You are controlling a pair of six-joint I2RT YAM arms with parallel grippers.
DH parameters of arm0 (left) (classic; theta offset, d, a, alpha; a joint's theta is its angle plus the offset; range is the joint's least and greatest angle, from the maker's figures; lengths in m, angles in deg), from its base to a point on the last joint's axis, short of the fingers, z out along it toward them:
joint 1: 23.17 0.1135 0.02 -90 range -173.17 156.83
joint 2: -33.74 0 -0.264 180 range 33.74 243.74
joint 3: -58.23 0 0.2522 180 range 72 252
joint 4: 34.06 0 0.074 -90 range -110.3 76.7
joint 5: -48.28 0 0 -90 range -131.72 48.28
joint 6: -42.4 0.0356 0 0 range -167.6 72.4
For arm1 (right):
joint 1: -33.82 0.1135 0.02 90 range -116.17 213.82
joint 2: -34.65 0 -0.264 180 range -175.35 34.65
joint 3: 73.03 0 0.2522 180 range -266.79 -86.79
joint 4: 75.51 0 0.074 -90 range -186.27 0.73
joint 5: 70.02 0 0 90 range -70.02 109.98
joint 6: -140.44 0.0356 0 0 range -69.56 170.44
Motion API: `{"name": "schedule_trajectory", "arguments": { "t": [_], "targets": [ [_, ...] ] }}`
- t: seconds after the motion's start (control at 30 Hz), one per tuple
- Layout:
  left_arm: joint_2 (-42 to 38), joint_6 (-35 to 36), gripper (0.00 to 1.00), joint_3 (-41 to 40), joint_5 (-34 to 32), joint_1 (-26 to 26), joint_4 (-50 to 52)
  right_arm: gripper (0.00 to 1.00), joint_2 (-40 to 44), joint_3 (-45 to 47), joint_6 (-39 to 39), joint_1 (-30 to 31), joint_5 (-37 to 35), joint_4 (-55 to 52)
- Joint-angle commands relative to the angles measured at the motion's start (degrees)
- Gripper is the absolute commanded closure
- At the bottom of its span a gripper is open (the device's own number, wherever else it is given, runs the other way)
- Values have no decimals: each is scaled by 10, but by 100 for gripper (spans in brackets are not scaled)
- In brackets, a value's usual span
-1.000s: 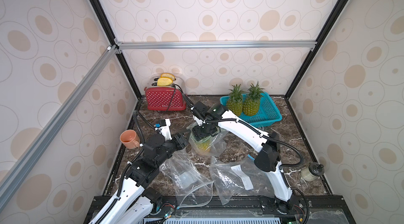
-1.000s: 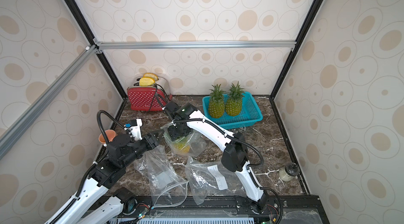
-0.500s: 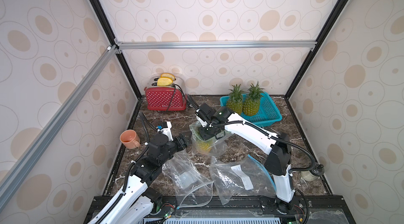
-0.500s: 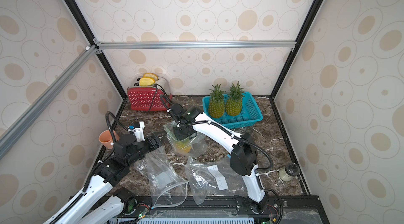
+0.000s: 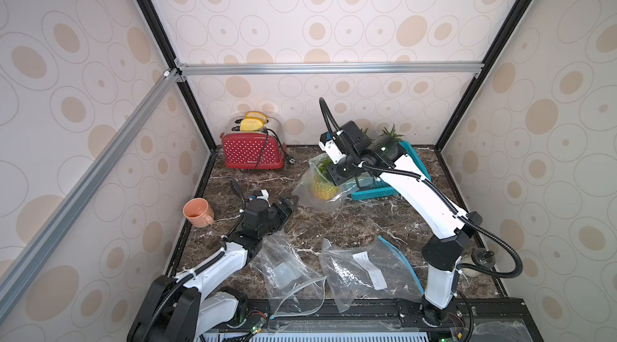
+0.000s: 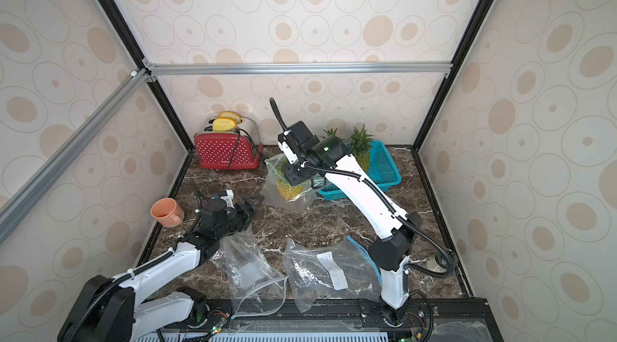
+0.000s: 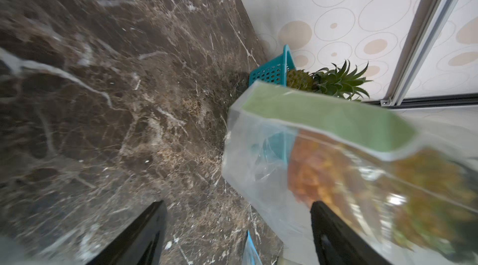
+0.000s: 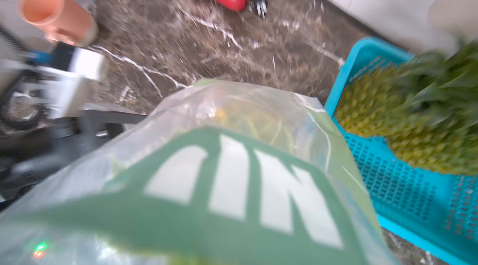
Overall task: Open the zip-top bag and take out the pineapple
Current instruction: Pick up the pineapple from the zipper food storage bag.
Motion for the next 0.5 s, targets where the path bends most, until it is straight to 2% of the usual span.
{"name": "schedule_trajectory", "arguments": {
  "t": [0.0,0.17,0.47],
  "targets": [
    [52,-78,9,26,44,3,-149,100,-3,-60,-37,0,18,-33],
    [78,-92,5,29,26,3,-210,100,-4,-70,-44,-1,21,-33],
    [38,-60,1,-7,-23,3,-299,100,-1,-92,-45,-3,26,-43]
  ]
}}
